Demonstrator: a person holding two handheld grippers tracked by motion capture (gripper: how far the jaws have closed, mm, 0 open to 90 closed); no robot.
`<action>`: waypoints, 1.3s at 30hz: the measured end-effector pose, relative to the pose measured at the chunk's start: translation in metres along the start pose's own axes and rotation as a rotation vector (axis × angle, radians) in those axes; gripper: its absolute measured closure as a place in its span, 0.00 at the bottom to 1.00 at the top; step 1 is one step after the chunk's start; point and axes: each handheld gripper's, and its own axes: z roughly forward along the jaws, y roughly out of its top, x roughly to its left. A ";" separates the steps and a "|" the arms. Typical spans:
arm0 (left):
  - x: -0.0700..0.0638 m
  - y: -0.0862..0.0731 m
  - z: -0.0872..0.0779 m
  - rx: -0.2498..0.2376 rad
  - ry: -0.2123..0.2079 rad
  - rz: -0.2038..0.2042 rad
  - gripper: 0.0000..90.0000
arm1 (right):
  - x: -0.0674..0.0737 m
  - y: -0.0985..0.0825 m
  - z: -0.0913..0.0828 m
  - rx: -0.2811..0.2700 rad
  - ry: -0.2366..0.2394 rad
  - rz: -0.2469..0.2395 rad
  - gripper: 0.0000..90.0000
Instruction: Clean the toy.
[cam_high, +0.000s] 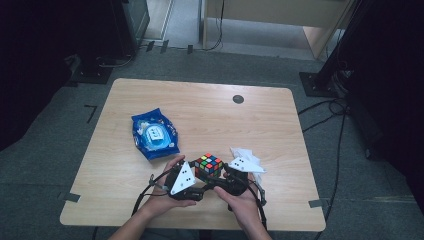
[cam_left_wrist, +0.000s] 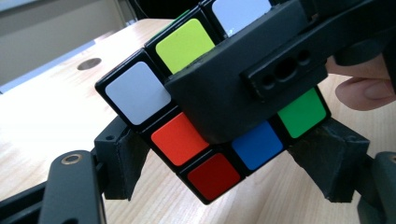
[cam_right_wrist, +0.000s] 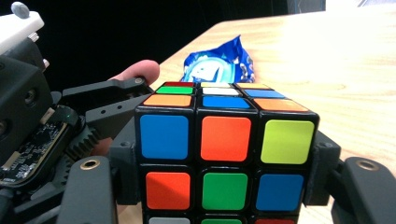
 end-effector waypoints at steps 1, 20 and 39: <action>0.000 0.000 0.000 -0.003 -0.001 -0.004 0.26 | -0.001 0.000 0.000 0.000 0.006 0.016 0.38; 0.008 0.004 -0.002 -0.028 -0.063 -0.137 0.21 | 0.000 0.001 -0.001 -0.017 -0.028 0.028 0.38; 0.005 -0.001 0.002 0.005 0.015 -0.133 0.28 | 0.002 -0.001 -0.004 -0.045 -0.041 0.041 0.39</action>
